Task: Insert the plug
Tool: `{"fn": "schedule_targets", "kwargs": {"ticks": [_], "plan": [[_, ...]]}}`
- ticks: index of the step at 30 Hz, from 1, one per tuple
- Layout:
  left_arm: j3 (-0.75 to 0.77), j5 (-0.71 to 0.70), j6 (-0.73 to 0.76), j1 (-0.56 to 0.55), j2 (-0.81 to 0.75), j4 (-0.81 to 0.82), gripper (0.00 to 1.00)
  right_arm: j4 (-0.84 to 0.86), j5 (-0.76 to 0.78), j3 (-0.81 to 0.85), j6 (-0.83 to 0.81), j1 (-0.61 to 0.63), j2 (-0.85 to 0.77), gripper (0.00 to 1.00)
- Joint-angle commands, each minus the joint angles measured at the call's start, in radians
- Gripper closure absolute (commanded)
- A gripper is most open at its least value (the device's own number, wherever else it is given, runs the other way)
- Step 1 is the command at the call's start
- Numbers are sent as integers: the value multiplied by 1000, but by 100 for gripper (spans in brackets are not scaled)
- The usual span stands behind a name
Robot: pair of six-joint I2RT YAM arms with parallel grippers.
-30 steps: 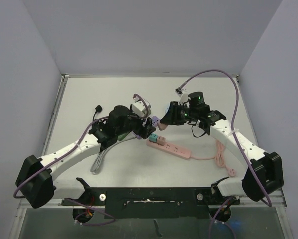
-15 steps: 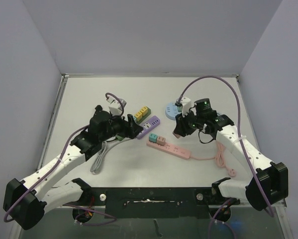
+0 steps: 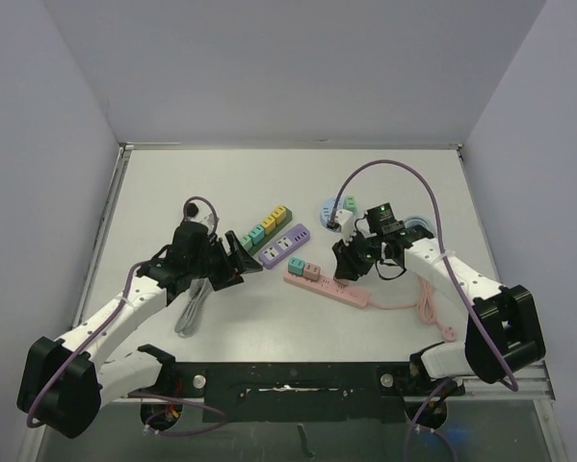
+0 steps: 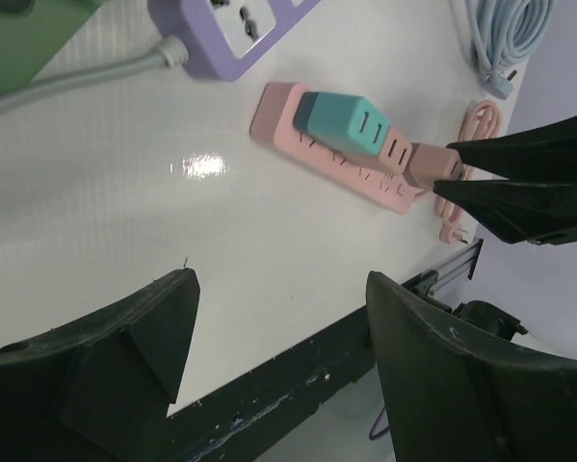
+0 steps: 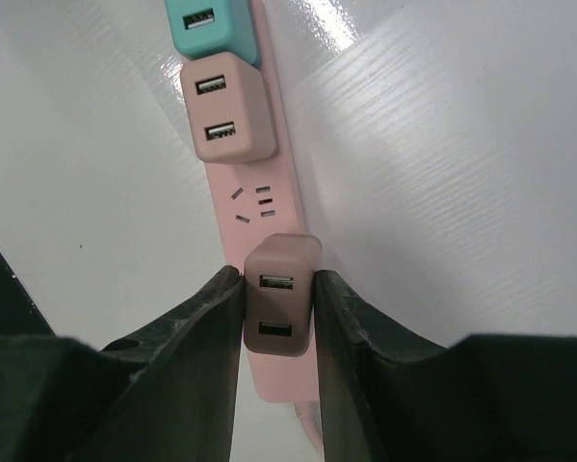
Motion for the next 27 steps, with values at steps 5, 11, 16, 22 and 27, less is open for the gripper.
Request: {"fn": "schedule_targets", "kwargs": {"ticks": [5,11,16,22,27], "plan": [[-10,57,-62,11,1,7,32,189,25,-22,-15,27,4,79],[-36,45,-62,11,12,14,32,217,43,-22,-19,32,13,80],[-50,44,-62,11,20,29,34,210,4,-26,-22,41,6,80],[-58,41,-61,12,18,35,37,172,-58,-24,-21,41,-37,80],[-61,37,-55,12,22,37,37,189,-96,-38,-17,44,-24,80]]}}
